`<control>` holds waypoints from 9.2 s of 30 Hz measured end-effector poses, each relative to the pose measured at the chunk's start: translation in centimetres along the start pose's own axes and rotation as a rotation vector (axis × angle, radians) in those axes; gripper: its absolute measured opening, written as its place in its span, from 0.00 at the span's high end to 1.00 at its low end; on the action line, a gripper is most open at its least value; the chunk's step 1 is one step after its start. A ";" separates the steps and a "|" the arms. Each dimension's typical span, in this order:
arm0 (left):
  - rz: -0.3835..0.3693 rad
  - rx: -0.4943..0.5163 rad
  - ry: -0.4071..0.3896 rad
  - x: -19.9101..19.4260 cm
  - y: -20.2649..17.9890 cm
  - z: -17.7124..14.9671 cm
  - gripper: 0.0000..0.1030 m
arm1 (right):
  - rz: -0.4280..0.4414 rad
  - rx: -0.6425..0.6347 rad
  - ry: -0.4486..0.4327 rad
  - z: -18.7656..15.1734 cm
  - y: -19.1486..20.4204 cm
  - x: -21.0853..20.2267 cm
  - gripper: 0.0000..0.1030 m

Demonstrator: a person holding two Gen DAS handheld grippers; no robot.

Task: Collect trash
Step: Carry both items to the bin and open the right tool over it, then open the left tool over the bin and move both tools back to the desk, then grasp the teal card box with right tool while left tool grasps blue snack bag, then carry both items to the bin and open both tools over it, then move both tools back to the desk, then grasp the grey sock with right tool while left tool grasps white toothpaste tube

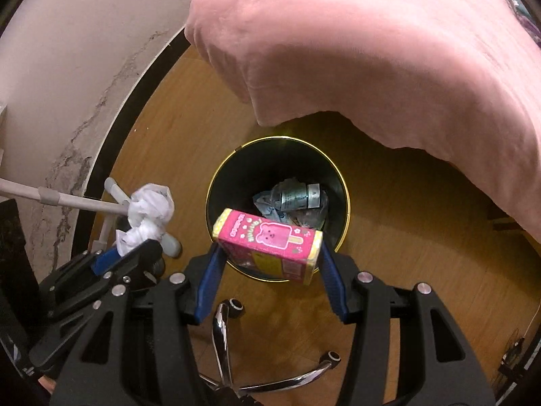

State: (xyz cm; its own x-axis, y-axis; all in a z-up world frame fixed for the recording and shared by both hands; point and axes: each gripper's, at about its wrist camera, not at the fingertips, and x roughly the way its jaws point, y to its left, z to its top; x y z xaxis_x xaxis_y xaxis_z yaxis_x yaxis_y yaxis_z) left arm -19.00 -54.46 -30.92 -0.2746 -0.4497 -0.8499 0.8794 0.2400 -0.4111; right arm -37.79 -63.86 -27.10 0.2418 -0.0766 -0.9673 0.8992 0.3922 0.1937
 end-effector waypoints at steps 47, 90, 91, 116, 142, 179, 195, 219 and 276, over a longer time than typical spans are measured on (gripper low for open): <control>0.058 0.013 -0.087 -2.6 -2.0 -0.5 0.22 | -0.024 -0.008 -0.142 0.0 0.8 -4.1 0.29; 0.860 -0.649 -0.538 -56.8 28.1 -32.5 0.09 | 0.251 -1.294 -0.468 -25.3 71.5 -14.4 0.47; 0.860 -0.633 -0.532 -56.7 28.7 -31.7 0.09 | 0.298 -1.281 -0.462 -24.5 70.7 -15.5 0.47; 0.956 -0.161 -0.274 -51.0 33.7 -17.6 0.57 | 0.364 -1.049 -0.381 -14.5 51.0 -20.3 0.47; 0.257 0.270 -0.310 -23.9 -4.1 0.3 0.57 | 0.063 -0.089 -0.302 -1.7 5.9 -11.4 0.47; 0.108 -0.002 0.026 2.0 -1.5 0.0 0.37 | 0.002 -0.010 -0.083 -0.6 -0.5 -1.6 0.47; 0.101 -0.012 -0.002 1.2 -1.3 0.1 0.37 | 0.012 -0.023 -0.098 -0.4 -0.3 -1.3 0.33; 0.632 -0.081 -0.465 -43.2 10.1 -12.4 0.07 | 0.375 -0.644 -0.366 -6.7 31.0 -18.0 0.22; 0.752 -0.241 -0.317 -49.4 27.0 -19.8 0.85 | 0.569 -0.979 0.015 -10.4 59.6 -12.9 0.62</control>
State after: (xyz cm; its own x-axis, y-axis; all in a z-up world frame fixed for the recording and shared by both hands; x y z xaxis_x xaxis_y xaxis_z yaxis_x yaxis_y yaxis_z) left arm 10.57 -8.76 -6.59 0.5030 -0.3079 -0.8076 0.6675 0.7319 0.1367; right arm 8.87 -29.92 -4.80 0.5140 0.3506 -0.7829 -0.0139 0.9160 0.4010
